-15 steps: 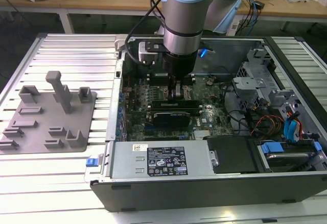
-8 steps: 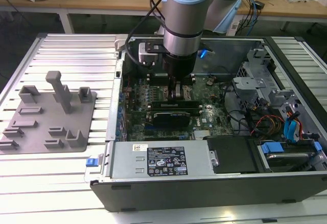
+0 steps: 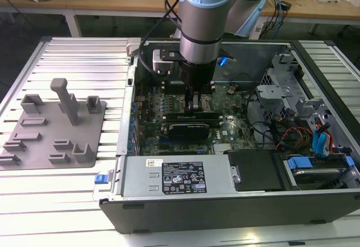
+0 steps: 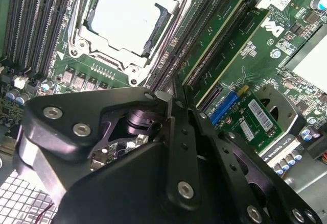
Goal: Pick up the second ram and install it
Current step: 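Insert the second ram into the second slot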
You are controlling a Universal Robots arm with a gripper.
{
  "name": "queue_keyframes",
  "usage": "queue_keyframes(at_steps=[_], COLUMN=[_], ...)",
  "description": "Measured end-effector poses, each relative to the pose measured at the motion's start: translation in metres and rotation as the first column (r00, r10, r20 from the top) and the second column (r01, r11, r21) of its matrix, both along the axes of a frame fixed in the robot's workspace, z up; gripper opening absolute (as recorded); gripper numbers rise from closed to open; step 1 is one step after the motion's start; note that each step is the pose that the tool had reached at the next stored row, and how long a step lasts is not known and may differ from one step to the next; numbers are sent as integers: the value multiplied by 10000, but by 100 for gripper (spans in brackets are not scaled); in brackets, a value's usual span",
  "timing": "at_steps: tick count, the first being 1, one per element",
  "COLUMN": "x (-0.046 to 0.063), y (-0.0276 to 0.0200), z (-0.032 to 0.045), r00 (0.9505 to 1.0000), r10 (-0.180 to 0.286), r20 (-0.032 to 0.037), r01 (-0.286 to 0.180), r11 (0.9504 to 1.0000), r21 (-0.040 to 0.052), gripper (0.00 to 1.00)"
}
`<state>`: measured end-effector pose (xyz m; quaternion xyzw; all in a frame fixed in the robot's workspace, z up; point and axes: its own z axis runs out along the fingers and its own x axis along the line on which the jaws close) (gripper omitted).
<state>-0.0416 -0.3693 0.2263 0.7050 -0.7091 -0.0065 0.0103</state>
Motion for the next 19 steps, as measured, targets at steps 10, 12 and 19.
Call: queue_keyframes(at_steps=[10,12,19], x=[1,1,131], y=[1,4,8], z=[33,170,375], r00=[10000,10000,10000], r10=[0,0,0], r20=[2,3,3], r01=[0,0,0], r11=[10000,10000,10000], r21=[4,5,6], gripper=[17,17,17])
